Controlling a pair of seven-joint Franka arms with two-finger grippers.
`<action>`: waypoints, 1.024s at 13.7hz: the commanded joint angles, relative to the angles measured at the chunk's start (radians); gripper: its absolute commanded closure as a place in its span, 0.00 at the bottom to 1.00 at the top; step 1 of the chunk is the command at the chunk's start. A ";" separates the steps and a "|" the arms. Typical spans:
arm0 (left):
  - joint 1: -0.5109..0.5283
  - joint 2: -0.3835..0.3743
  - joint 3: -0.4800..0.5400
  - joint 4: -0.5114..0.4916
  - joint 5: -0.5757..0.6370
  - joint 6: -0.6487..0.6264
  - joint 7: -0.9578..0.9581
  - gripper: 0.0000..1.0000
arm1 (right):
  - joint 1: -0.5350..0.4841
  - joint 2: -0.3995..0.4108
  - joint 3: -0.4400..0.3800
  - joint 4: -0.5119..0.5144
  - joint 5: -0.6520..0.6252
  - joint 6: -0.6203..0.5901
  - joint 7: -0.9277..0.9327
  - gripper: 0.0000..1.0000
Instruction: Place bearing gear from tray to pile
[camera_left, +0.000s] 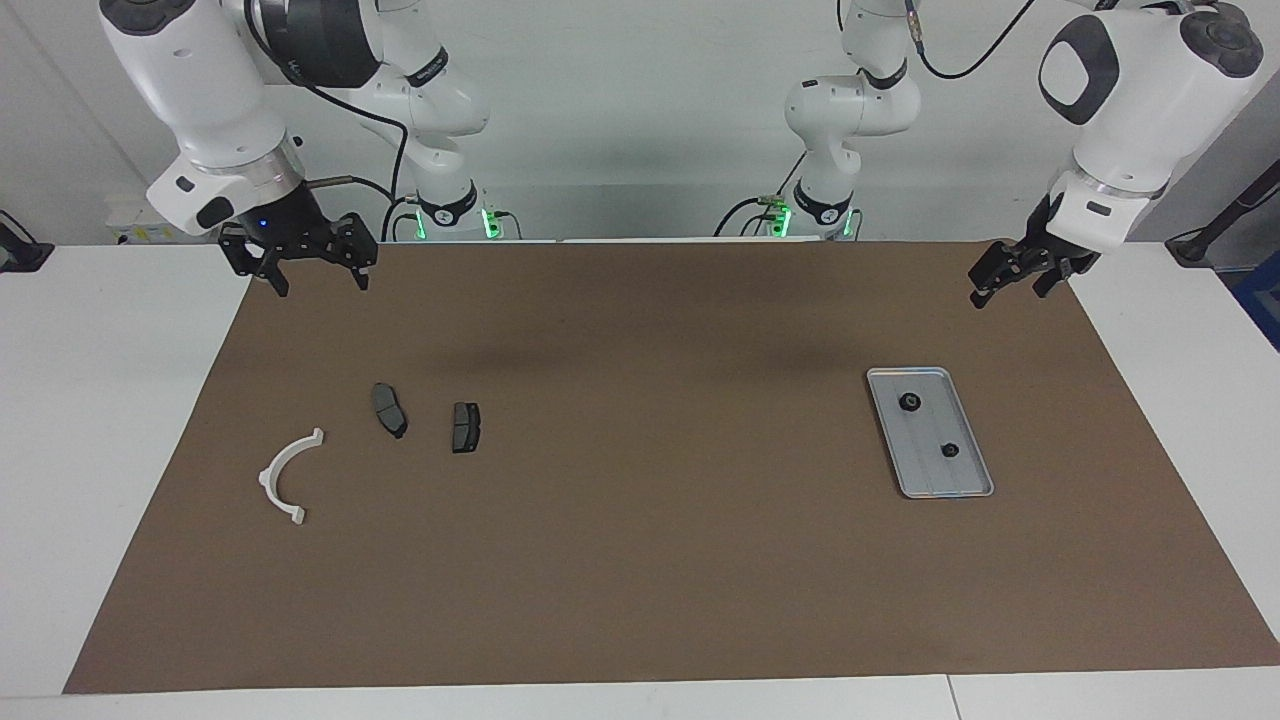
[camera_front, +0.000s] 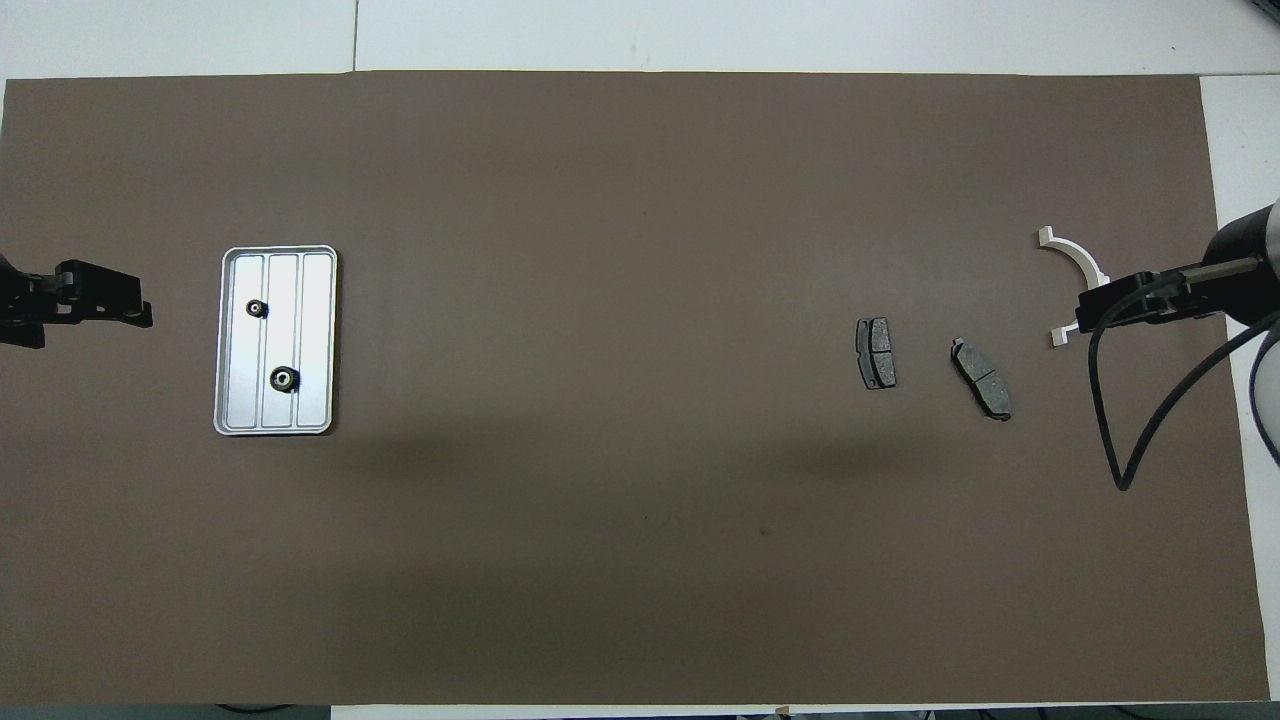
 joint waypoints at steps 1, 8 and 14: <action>0.017 -0.008 -0.013 0.010 0.011 -0.022 0.005 0.00 | -0.008 -0.016 0.004 -0.018 0.019 0.019 0.016 0.00; 0.017 -0.008 -0.035 0.010 0.011 -0.036 0.003 0.00 | -0.012 -0.016 0.004 -0.020 0.019 0.016 0.014 0.00; 0.015 -0.014 -0.027 0.007 0.016 -0.015 -0.004 0.00 | -0.011 -0.015 0.004 -0.015 0.018 0.026 0.003 0.00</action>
